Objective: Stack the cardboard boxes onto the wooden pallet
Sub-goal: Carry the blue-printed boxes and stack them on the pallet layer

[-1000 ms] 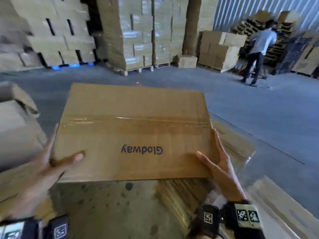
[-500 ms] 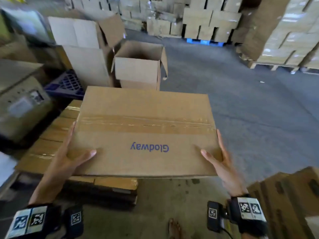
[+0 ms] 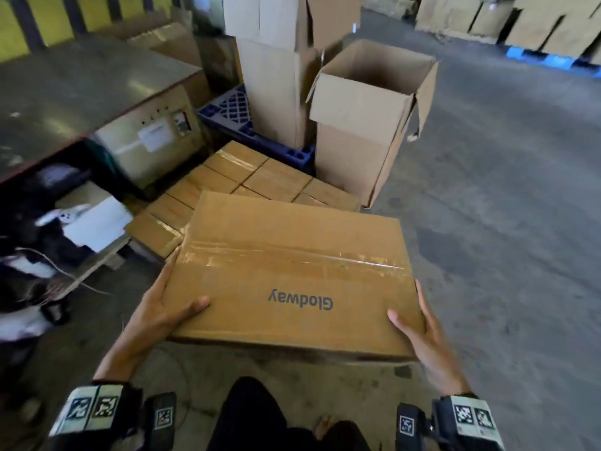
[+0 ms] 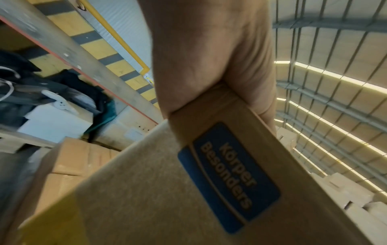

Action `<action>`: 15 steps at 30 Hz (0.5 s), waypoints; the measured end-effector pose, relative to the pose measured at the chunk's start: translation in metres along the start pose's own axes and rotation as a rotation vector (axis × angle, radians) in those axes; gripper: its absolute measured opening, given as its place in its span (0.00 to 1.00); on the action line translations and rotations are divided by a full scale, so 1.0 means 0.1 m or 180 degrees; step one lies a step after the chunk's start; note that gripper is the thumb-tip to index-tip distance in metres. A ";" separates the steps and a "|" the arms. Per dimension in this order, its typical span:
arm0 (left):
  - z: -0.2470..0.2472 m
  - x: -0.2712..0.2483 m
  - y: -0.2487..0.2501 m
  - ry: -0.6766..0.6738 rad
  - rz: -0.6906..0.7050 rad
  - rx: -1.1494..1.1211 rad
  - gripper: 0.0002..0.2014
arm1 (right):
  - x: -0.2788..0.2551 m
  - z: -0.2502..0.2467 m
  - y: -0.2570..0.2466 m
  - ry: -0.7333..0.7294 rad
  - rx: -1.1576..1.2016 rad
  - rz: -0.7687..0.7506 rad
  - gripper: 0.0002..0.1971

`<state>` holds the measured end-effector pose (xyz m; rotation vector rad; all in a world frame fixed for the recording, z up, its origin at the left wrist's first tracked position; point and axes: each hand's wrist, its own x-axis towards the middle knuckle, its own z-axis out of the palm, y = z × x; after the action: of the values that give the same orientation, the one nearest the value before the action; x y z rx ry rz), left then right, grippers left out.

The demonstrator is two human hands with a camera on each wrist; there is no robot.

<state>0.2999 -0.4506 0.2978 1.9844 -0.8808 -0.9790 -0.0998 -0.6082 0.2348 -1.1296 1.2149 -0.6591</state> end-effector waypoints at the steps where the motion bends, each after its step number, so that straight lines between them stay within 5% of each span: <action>1: 0.01 0.05 -0.07 0.0056 -0.0168 -0.0040 0.52 | 0.09 0.00 0.04 -0.0009 -0.0048 0.0093 0.48; 8: 0.13 0.48 -0.23 0.0091 -0.0638 -0.0242 0.50 | 0.75 0.09 0.19 -0.0130 -0.0265 0.0738 0.46; 15: -0.08 1.82 -0.43 -0.0295 -0.1043 -0.0108 0.61 | 1.71 0.48 0.17 -0.0074 -0.0320 0.1172 0.53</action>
<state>0.4039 -0.5753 0.2040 2.1088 -0.5914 -1.2687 -0.0099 -0.7382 0.1517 -0.9575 1.4030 -0.3072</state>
